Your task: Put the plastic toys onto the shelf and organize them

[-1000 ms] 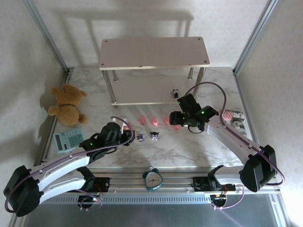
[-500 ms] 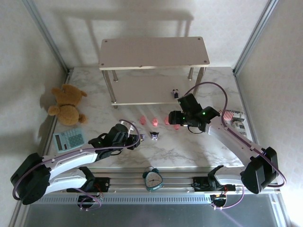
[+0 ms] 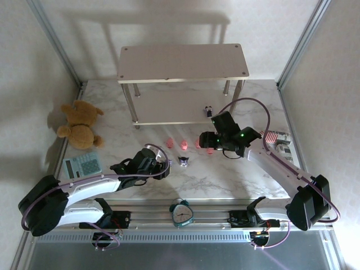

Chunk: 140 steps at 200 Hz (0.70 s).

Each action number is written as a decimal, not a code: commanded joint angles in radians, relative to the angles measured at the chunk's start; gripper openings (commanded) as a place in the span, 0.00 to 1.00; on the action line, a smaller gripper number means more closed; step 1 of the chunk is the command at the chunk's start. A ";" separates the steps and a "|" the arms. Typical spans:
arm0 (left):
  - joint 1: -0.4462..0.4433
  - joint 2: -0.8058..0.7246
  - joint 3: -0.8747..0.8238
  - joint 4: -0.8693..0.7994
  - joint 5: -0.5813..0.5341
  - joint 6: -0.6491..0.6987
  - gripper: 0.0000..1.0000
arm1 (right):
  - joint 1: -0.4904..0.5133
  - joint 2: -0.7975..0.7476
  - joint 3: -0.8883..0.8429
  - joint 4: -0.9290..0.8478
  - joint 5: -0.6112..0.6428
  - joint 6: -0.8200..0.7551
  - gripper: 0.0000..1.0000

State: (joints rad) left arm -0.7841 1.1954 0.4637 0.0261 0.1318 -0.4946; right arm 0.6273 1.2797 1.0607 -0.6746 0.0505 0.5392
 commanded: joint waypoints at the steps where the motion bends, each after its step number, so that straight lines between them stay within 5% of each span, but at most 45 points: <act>1: -0.008 0.000 0.026 0.022 -0.010 -0.024 0.57 | 0.009 -0.026 -0.015 0.007 -0.006 -0.002 0.70; 47: -0.007 0.016 0.012 0.066 0.017 -0.048 0.66 | 0.010 -0.040 -0.022 0.013 -0.001 -0.009 0.71; 140: -0.009 0.132 0.091 0.023 -0.093 -0.035 0.65 | 0.008 -0.039 -0.021 0.012 0.009 -0.019 0.72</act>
State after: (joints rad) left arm -0.7849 1.3128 0.5167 0.0654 0.0994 -0.5278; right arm 0.6273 1.2583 1.0523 -0.6689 0.0513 0.5358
